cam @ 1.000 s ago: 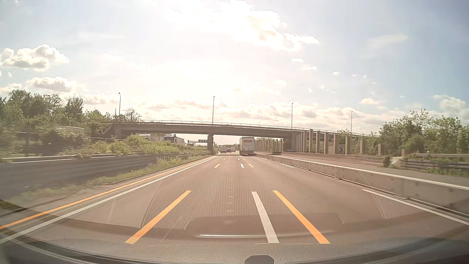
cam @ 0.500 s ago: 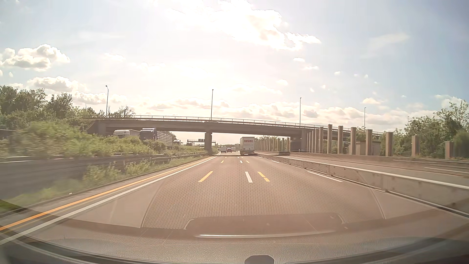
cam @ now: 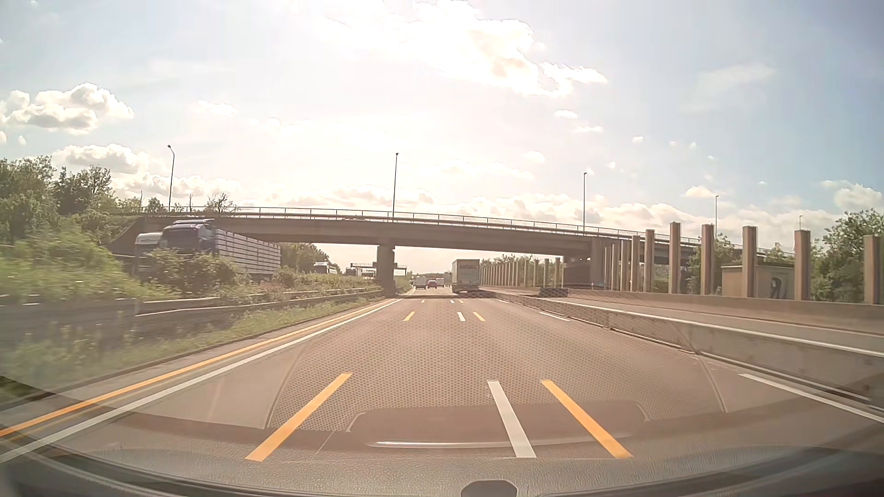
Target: Follow the waypoints while adhering to traffic rules and regulations
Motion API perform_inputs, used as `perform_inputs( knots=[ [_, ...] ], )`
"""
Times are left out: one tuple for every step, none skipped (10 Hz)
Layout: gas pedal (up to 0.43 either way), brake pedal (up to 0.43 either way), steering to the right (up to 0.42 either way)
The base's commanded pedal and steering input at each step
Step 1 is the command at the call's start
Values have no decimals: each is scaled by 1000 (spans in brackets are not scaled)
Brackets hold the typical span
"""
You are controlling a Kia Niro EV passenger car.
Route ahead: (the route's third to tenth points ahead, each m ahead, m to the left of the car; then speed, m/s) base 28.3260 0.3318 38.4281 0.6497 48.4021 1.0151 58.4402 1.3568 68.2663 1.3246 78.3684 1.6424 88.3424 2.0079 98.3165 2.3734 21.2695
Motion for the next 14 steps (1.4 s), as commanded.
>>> perform_inputs(
  knots=[
    [138,0,0],
    [138,0,0],
    [138,0,0],
    [138,0,0],
    [138,0,1],
    [138,0,1],
    [138,0,1],
    [138,0,1],
    [138,0,1],
    [138,0,1],
    [138,0,1],
    [138,0,1],
    [138,0,1],
    [138,0,2]
  ],
)
